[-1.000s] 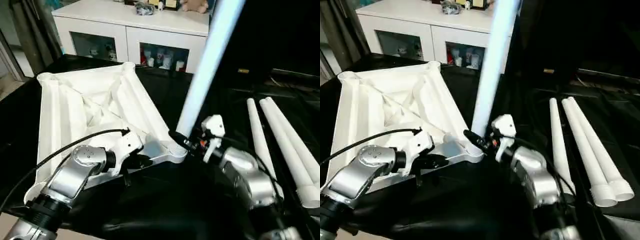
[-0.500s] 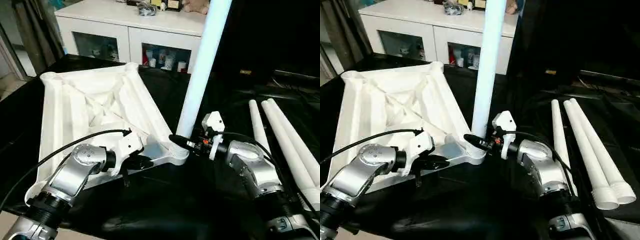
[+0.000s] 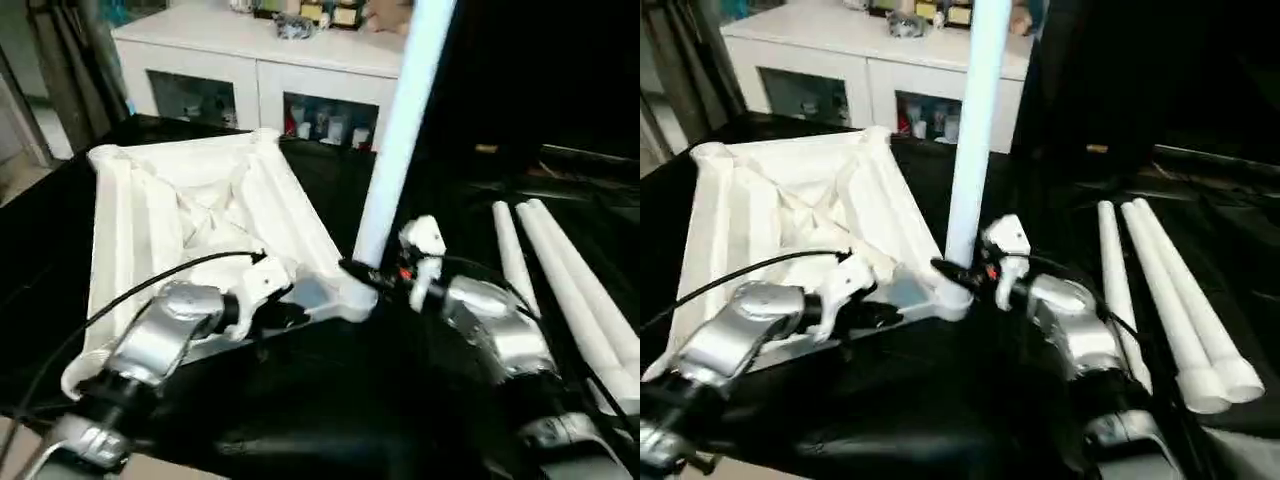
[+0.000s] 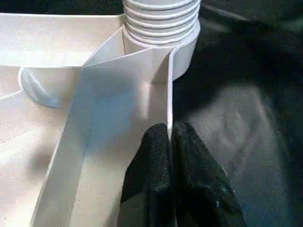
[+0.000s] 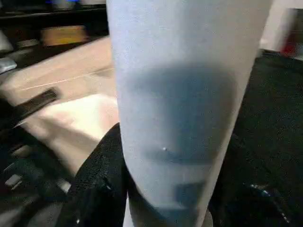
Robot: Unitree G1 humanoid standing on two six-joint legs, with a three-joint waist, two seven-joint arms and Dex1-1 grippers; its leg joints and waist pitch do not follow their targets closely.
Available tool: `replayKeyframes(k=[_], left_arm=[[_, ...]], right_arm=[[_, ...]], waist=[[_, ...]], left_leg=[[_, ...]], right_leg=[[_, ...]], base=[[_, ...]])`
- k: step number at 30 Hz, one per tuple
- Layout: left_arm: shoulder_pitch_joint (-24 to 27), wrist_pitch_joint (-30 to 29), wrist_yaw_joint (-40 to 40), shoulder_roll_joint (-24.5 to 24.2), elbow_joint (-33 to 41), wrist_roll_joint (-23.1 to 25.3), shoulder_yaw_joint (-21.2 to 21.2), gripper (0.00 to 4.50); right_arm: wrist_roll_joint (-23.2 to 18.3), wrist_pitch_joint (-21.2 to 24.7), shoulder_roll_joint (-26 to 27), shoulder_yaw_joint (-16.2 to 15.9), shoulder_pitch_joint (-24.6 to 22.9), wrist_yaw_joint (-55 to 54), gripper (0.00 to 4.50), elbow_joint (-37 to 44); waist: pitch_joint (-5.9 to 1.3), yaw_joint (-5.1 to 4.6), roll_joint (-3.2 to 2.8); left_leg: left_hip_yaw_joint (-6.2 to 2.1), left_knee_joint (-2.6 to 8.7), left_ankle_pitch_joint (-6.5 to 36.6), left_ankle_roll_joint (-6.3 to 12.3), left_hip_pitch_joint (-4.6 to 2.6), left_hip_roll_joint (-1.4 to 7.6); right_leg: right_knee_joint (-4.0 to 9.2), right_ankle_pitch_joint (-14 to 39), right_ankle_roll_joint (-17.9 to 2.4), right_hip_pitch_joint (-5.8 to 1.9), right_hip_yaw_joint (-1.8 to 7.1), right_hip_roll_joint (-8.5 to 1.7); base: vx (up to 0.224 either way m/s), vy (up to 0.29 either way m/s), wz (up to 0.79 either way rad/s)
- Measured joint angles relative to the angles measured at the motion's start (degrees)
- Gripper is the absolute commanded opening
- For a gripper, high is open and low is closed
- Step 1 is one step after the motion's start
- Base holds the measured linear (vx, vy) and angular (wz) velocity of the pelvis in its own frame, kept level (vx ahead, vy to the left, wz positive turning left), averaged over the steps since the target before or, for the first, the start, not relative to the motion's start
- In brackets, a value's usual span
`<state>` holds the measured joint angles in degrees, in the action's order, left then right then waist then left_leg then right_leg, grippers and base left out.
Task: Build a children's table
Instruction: Insert table leg to table base
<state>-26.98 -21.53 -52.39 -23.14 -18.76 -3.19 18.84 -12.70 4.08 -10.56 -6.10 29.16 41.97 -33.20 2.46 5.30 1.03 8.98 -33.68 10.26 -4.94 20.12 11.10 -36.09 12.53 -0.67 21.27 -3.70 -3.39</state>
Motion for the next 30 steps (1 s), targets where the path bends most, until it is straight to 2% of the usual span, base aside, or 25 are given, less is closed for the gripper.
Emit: replayKeyframes(k=[2, 3, 5, 9, 11, 17, 30], left_arm=[[-0.9, -3.2, 3.4, 2.6, -0.5, 0.4, -0.7, 0.00], [-2.4, -6.6, 7.2, 5.9, -1.9, 0.7, -1.9, 0.00], [-4.6, -10.3, 12.0, 9.2, -3.7, 0.7, -2.5, 0.00], [-5.7, -11.3, 16.6, 12.6, -5.2, 1.3, -2.8, 0.00], [-7.0, -11.3, 18.9, 14.3, -6.4, 3.2, -2.2, 0.00], [-7.6, -12.1, 21.4, 15.3, -6.5, 4.3, -2.0, 0.00], [-7.9, -12.1, 21.5, 15.2, -6.6, 5.0, -2.1, 0.00]], right_arm=[[1.3, -0.4, 1.6, 0.4, 1.8, -5.3, 1.86, -2.0], [2.4, -0.6, 3.7, 1.3, 4.0, -11.8, 1.86, -5.0], [3.9, -0.6, 5.5, 1.8, 7.0, -19.7, 1.86, -9.0], [4.4, -0.6, 7.4, 3.2, 10.0, -26.8, 1.86, -12.6], [4.4, -0.5, 9.3, 4.4, 12.2, -31.7, 1.86, -15.7], [4.7, -0.5, 10.5, 5.7, 15.0, -34.5, 1.86, -19.3], [5.8, -1.8, 11.0, 6.3, 16.2, -33.9, 1.86, -21.4]], waist=[[0.03, -0.45, -0.04], [0.08, -0.89, -0.12], [0.11, -1.88, -0.17], [0.06, -2.66, -0.11], [0.02, -2.83, -0.04], [-0.12, -2.75, 0.17], [-0.22, -2.74, 0.24]], left_leg=[[-0.09, 0.03, 0.0, 0.00, -0.04, -0.03], [-0.16, 0.01, 0.0, 0.00, -0.04, -0.05], [-0.42, 0.15, 0.0, -0.01, 0.07, -0.10], [-0.47, 0.22, 0.0, 0.00, 0.01, -0.19], [-0.40, 0.26, 0.0, 0.00, -0.01, -0.20], [-0.34, 0.49, 0.0, 0.00, -0.07, -0.19], [-0.20, 1.01, 0.0, -0.02, -0.09, -0.19]], right_leg=[[0.21, 0.0, 0.0, 0.01, -0.09, -0.03], [0.33, 0.0, 0.0, 0.07, -0.15, -0.03], [0.92, 0.0, 0.0, 0.15, -0.39, -0.05], [1.25, 0.0, 0.0, 0.16, -0.35, -0.04], [1.18, 0.0, -0.1, 0.23, -0.28, -0.04], [1.12, -0.5, -0.3, 0.27, -0.28, -0.04], [1.14, -0.6, -0.2, 0.58, -0.27, -0.02]], base=[[0.000, 0.000, 0.00], [0.000, 0.000, 0.00], [-0.025, 0.019, -0.10], [0.000, 0.000, 0.00], [0.000, 0.000, 0.00], [0.000, 0.000, 0.00], [0.000, 0.000, 0.00]])
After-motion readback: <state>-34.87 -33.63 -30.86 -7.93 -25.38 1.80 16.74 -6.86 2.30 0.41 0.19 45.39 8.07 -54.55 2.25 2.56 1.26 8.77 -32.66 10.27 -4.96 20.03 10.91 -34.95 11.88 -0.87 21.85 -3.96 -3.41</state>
